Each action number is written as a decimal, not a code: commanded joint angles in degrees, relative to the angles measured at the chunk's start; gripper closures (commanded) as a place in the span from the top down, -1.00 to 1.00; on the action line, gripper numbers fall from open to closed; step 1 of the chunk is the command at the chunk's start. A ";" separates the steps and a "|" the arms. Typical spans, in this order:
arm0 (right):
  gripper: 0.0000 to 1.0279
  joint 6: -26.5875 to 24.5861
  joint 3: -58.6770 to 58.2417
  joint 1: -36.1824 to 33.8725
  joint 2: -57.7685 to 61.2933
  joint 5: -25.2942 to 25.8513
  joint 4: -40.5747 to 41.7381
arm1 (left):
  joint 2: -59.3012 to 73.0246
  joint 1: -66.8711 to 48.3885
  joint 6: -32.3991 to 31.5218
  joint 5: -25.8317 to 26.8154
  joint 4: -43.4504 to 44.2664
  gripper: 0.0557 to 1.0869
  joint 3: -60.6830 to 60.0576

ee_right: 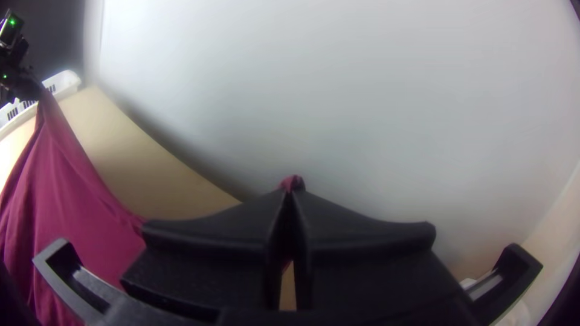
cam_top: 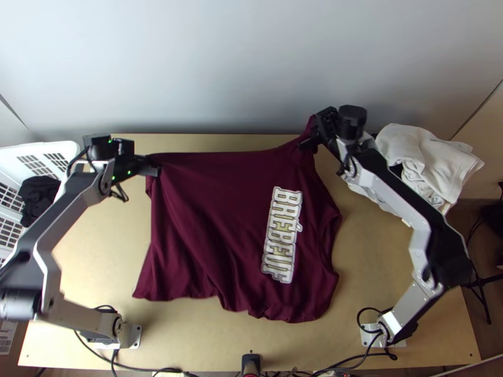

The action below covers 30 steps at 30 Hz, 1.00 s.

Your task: Fold the t-shirt

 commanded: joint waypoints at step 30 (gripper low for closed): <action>-0.95 -0.91 23.69 0.11 28.62 2.97 1.59 | 35.78 0.68 -2.85 -4.92 12.83 -0.92 24.28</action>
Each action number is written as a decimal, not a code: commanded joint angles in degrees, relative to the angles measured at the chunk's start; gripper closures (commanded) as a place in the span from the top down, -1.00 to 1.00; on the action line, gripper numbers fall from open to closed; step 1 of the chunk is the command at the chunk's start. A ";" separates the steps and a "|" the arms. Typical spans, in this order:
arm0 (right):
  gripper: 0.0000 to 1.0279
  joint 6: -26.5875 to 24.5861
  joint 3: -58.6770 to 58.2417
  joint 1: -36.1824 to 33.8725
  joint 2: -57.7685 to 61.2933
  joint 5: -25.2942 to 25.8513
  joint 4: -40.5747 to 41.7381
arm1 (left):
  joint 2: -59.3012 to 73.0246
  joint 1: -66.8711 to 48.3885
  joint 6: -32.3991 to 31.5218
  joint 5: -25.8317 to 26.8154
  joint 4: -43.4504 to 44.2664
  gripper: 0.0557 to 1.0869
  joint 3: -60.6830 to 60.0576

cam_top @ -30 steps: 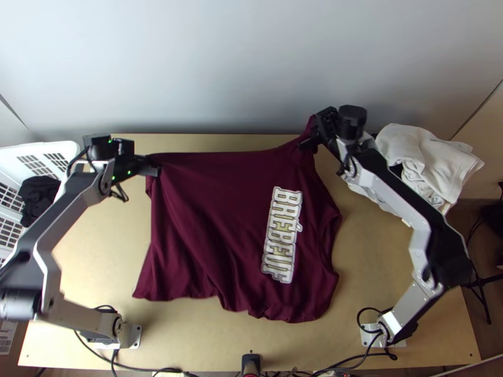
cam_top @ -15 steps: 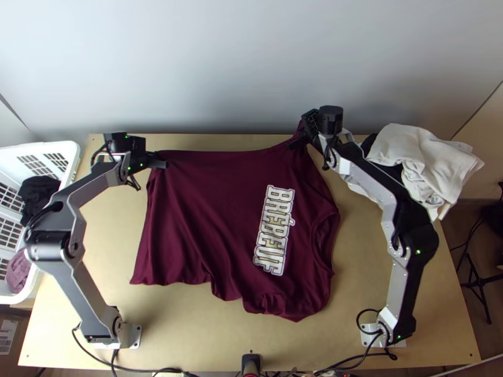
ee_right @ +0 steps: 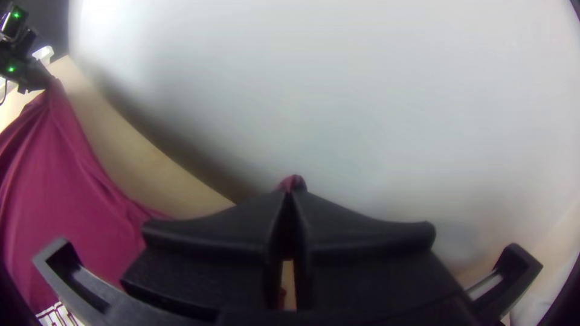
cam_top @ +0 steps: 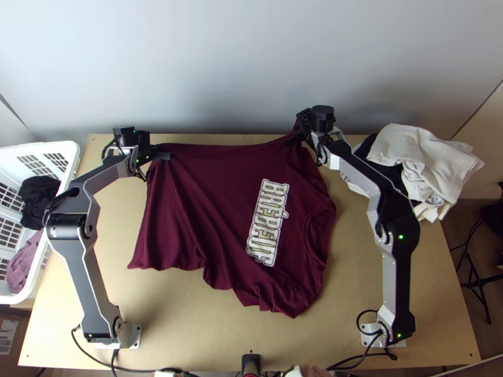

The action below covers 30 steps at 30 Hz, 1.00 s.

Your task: Fold the t-shirt

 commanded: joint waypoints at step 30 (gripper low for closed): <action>-0.95 3.39 5.23 1.65 3.27 0.75 -1.01 | -0.25 0.62 -1.72 3.97 -26.39 0.88 13.23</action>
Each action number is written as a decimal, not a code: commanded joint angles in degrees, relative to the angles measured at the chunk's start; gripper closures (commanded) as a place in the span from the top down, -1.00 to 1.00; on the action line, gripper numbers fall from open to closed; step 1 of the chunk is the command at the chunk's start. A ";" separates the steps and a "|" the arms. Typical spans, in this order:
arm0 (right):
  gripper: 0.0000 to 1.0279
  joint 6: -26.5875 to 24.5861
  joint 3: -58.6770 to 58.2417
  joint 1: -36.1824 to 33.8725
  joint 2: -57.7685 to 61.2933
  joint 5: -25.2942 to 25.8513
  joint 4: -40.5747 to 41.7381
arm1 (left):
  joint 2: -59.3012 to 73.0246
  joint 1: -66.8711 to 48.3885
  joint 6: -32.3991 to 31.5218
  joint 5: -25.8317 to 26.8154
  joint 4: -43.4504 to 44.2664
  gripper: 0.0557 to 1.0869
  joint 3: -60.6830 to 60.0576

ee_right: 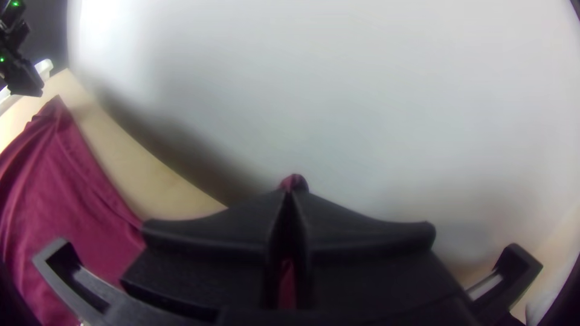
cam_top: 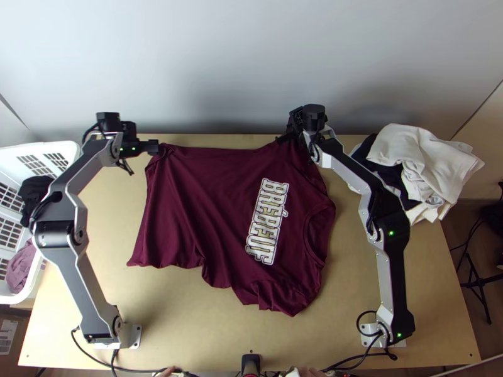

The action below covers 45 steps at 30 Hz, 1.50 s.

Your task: Fold the t-shirt

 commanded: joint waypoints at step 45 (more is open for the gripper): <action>-0.95 -0.68 -2.00 -1.48 -1.31 0.57 -0.21 | 15.70 -5.21 7.76 0.27 -18.00 0.72 23.03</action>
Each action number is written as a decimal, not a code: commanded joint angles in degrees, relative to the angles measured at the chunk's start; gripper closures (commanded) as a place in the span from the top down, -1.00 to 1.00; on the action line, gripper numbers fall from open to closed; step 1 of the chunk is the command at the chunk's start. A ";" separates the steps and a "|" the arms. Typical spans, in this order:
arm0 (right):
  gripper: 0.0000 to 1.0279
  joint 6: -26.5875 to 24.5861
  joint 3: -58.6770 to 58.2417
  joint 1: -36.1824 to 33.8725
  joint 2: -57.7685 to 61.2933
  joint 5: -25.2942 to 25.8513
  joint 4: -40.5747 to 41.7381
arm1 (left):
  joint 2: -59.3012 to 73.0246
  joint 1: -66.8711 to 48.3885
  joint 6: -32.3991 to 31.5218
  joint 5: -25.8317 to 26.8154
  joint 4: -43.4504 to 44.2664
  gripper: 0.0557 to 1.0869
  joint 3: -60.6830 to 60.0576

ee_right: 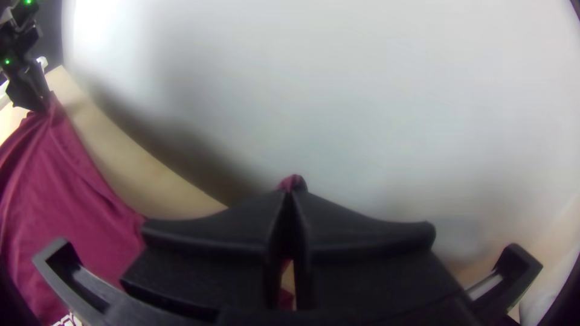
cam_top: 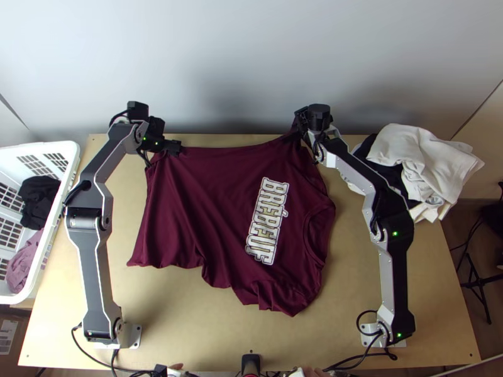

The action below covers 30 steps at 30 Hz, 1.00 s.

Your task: Fold the t-shirt

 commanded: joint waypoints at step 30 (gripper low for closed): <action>-0.95 -1.23 -1.28 -0.48 -1.84 0.05 -0.36 | 1.77 3.74 1.12 -2.41 -0.79 -0.93 5.06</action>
